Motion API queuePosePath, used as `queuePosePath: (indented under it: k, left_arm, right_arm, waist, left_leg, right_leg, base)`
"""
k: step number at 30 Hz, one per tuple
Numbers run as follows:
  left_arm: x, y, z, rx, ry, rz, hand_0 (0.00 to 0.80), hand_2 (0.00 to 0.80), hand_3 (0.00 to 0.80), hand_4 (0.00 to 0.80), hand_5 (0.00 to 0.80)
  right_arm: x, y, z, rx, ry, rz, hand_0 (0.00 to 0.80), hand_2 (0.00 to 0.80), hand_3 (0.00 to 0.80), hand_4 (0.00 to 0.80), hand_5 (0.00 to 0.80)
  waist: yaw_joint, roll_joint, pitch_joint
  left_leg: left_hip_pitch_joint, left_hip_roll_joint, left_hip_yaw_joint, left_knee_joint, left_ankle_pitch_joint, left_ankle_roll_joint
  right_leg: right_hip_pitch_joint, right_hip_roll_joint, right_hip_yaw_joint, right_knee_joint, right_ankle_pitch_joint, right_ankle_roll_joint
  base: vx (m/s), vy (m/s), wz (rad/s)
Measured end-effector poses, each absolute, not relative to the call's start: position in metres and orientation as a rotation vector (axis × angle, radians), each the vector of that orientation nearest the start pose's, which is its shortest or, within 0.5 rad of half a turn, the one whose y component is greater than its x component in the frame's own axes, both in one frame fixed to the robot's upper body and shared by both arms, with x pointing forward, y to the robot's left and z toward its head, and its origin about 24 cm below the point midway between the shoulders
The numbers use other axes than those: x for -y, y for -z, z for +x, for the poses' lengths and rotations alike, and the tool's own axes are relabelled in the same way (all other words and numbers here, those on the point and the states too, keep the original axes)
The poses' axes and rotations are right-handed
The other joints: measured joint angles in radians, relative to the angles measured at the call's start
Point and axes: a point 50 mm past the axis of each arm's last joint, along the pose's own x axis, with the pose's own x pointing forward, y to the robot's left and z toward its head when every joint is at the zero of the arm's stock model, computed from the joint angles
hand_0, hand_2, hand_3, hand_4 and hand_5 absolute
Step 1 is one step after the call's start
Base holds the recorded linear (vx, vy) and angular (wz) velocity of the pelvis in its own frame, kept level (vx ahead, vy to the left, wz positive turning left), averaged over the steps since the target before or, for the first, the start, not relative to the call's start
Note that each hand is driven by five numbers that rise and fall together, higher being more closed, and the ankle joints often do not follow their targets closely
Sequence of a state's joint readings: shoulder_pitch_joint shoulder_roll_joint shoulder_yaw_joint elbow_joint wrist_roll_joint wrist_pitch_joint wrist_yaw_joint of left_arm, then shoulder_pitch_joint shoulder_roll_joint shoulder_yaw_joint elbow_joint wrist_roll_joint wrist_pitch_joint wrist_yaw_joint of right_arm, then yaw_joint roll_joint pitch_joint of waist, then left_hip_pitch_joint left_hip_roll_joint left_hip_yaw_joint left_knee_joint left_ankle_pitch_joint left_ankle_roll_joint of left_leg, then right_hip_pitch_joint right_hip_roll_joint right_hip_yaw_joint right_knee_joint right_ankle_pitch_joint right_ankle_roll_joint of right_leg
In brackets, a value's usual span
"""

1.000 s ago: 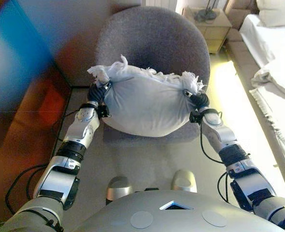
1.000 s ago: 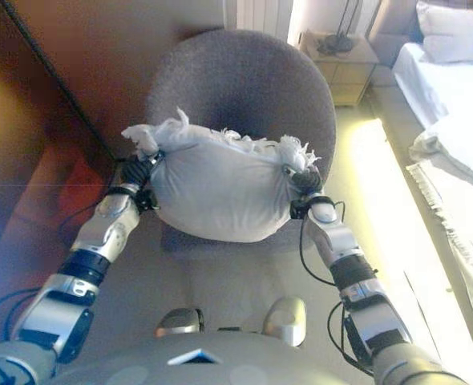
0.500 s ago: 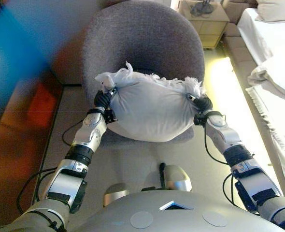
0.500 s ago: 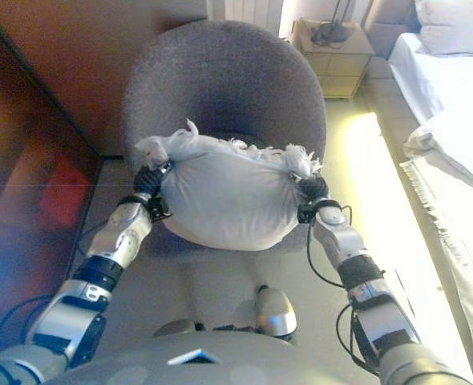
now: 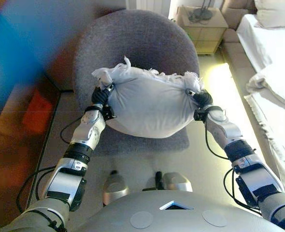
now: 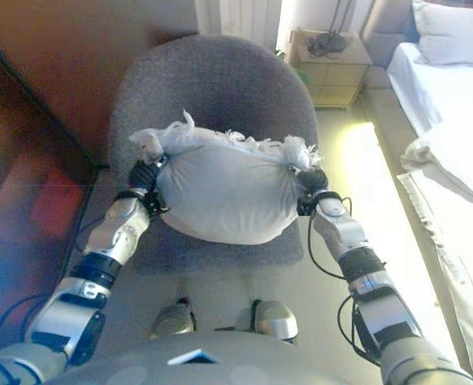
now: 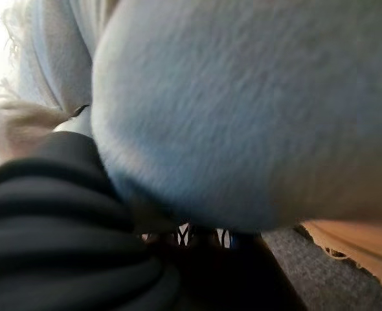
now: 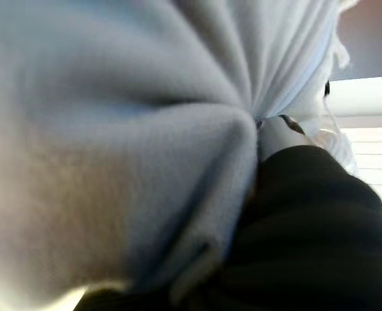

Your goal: Pick up the cushion and take it to the sofa

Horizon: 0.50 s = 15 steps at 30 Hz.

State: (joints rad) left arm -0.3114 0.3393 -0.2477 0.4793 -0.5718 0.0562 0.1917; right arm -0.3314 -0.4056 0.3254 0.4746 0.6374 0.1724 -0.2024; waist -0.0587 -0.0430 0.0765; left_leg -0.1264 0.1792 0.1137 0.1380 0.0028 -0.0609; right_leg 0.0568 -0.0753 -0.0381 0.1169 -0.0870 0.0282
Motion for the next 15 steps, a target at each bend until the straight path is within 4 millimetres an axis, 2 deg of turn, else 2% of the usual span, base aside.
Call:
queuePosePath:
  k: [1,2,3,4,6,8,10,12,15]
  left_arm:
    - [-0.183,-0.007,0.302,-0.314,-0.069,-0.111,0.8,0.8,0.8,0.8,0.8]
    - [-0.183,-0.005,0.301,-0.32,-0.069,-0.114,0.8,0.8,0.8,0.8,0.8]
    - [-0.184,-0.002,0.3,-0.33,-0.075,-0.111,0.8,0.8,0.8,0.8,0.8]
    - [-0.19,-0.003,0.299,-0.329,-0.083,-0.093,0.8,0.8,0.8,0.8,0.8]
    - [-0.197,-0.008,0.303,-0.314,-0.091,-0.069,0.8,0.8,0.8,0.8,0.8]
    - [-0.201,-0.008,0.302,-0.318,-0.094,-0.053,0.8,0.8,0.8,0.8,0.8]
    - [-0.2,-0.006,0.301,-0.327,-0.08,-0.054,0.8,0.8,0.8,0.8,0.8]
    - [-0.202,-0.006,0.301,-0.329,-0.085,-0.051,0.8,0.8,0.8,0.8,0.8]
    - [-0.206,-0.008,0.302,-0.323,-0.089,-0.036,0.8,0.8,0.8,0.8,0.8]
  right_arm:
    - [0.187,0.002,0.298,-0.445,0.042,0.069,0.8,0.8,0.8,0.8,0.8]
    - [0.188,0.006,0.295,-0.456,0.051,0.077,0.8,0.8,0.8,0.8,0.8]
    - [0.183,0.012,0.292,-0.473,0.049,0.099,0.8,0.8,0.8,0.8,0.8]
    - [0.176,0.017,0.288,-0.484,0.045,0.122,0.8,0.8,0.8,0.8,0.8]
    - [0.168,0.018,0.288,-0.477,0.048,0.146,0.8,0.8,0.8,0.8,0.8]
    - [0.165,0.017,0.288,-0.468,0.059,0.152,0.8,0.8,0.8,0.8,0.8]
    - [0.167,0.016,0.289,-0.455,0.079,0.148,0.8,0.8,0.8,0.8,0.8]
    - [0.164,0.011,0.293,-0.432,0.083,0.154,0.8,0.8,0.8,0.8,0.8]
    - [0.16,0.006,0.298,-0.415,0.082,0.156,0.8,0.8,0.8,0.8,0.8]
  waist:
    - [-0.001,0.021,-0.002]
    - [0.002,0.037,-0.008]
    - [0.008,0.021,-0.017]
    - [0.007,0.001,-0.029]
    - [0.002,-0.003,-0.021]
    - [0.012,0.012,-0.003]
    - [0.024,0.018,0.018]
    - [0.03,0.011,0.017]
    - [0.048,-0.016,0.015]
  left_leg:
    - [0.006,0.003,0.003,-0.023,0.011,0.017]
    - [0.024,0.004,0.019,-0.037,0.083,-0.002]
    - [0.041,-0.028,0.043,-0.04,0.092,-0.021]
    - [0.046,-0.069,0.056,-0.049,0.091,-0.003]
    - [0.045,-0.11,0.064,-0.046,0.075,0.023]
    - [0.073,-0.122,0.076,-0.044,0.056,0.045]
    - [0.129,-0.114,0.08,-0.055,0.038,0.049]
    - [0.146,-0.116,0.086,-0.064,0.029,0.046]
    - [0.147,-0.119,0.095,-0.067,0.015,0.024]
  right_leg:
    - [0.012,0.0,0.0,0.005,-0.015,0.024]
    - [0.013,-0.009,0.01,0.024,-0.036,0.054]
    - [0.013,-0.046,0.016,0.04,-0.052,0.08]
    - [0.013,-0.094,0.001,0.048,-0.05,0.098]
    - [-0.006,-0.139,-0.035,0.092,-0.035,0.116]
    - [-0.063,-0.164,-0.052,0.249,-0.023,0.113]
    - [-0.09,-0.181,-0.068,0.35,-0.019,0.101]
    - [-0.094,-0.197,-0.086,0.298,-0.012,0.099]
    - [-0.085,-0.208,-0.077,0.125,0.045,0.112]
  base:
    - [0.176,0.217,-0.17]
    - [0.155,0.188,-0.33]
    - [0.144,0.171,-0.36]
    - [0.132,0.18,-0.14]
    - [0.143,0.206,0.06]
    - [0.17,0.106,-0.01]
    - [0.202,-0.021,-0.04]
    - [0.196,-0.078,-0.08]
    - [0.13,-0.182,-0.17]
